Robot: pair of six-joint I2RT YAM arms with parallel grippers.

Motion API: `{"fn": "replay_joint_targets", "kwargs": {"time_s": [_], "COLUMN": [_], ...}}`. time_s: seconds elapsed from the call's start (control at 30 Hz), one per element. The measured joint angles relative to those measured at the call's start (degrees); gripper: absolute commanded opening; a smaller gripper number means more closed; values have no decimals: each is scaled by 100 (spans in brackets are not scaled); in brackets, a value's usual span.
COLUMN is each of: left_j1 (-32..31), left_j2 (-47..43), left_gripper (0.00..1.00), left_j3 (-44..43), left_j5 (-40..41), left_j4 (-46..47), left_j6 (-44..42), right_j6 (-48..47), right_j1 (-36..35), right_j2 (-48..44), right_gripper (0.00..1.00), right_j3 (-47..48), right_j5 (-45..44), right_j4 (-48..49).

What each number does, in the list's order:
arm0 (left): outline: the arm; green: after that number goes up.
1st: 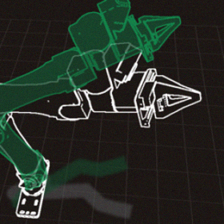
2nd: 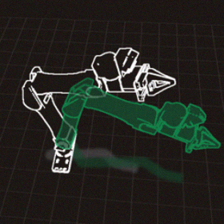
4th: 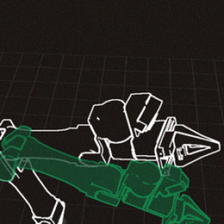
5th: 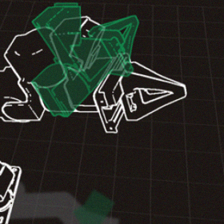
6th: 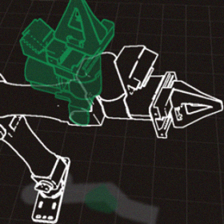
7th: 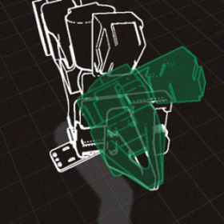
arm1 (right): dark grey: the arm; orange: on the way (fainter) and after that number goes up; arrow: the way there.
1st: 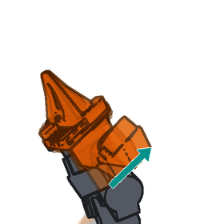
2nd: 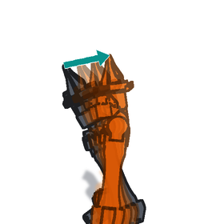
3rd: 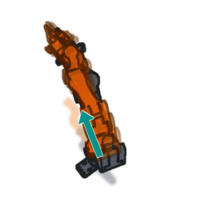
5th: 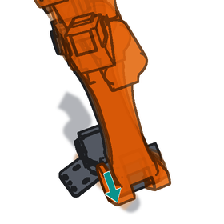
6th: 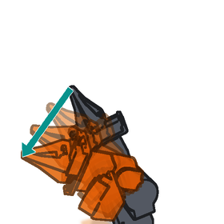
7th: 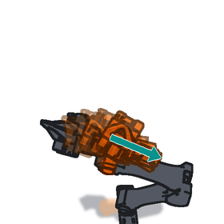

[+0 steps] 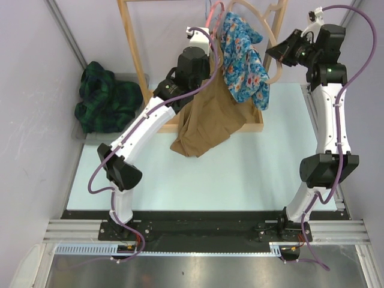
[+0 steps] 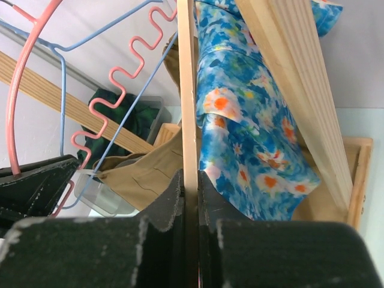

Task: Place the skirt on the hanger
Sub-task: Hang the hanger with skirt onto the clothesline

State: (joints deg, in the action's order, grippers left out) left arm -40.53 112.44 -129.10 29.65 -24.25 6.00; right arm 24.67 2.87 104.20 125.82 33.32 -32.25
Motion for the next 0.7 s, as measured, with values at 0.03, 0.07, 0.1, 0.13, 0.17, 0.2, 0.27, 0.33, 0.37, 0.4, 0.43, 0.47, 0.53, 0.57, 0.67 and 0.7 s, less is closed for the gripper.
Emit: {"fn": "replay_joint_targets", "kwargs": {"time_s": [0.03,0.07,0.1,0.13,0.17,0.2,0.27,0.33,0.37,0.4,0.43,0.47,0.53,0.57,0.67,0.7], "left_j1": [-2,-7,-13,-20,-24,-31,-46,-66,-76,-83,-101,-116,-138,-153,-199,-214], "left_j2": [0,0,0,0,0,-7,-52,-114,-138,-157,-175,-181,-188,-188,-188,-188], "left_gripper": [0,0,0,0,0,0,0,0,0,0,0,0,0,0,0,0], "left_j3": [0,0,0,0,4,24,122,232,271,313,348,361,367,367,367,363], "left_j5": [7,17,22,24,24,26,24,22,22,20,20,24,24,31,101,133], "left_j4": [-2,0,-2,-2,0,7,63,136,175,203,236,247,273,291,354,374], "left_j6": [0,0,0,0,0,-2,-13,-59,-76,-111,-155,-184,-260,-306,-459,-522], "right_j6": [0,-4,-4,-17,-31,-42,-98,-184,-177,-221,-254,-260,-302,-330,-345,-363], "right_j1": [-4,-15,-28,-48,-63,-85,-118,-153,-166,-170,-170,-170,-168,-168,-160,-151], "right_j2": [9,15,15,15,15,15,4,-63,-90,-138,-225,-295,-487,-614,-1043,-1187], "right_gripper": [0,0,0,0,2,22,45,56,63,66,69,74,79,88,100,100], "right_j3": [2,11,17,24,28,28,26,-37,-46,-72,-120,-140,-212,-282,-564,-656], "right_j5": [-2,-4,-7,-22,-42,-85,-184,-365,-428,-516,-638,-732,-957,-1067,-1353,-1434], "right_j4": [9,11,7,-2,-4,-4,-11,-122,-149,-170,-225,-267,-299,-291,-221,-197]}}
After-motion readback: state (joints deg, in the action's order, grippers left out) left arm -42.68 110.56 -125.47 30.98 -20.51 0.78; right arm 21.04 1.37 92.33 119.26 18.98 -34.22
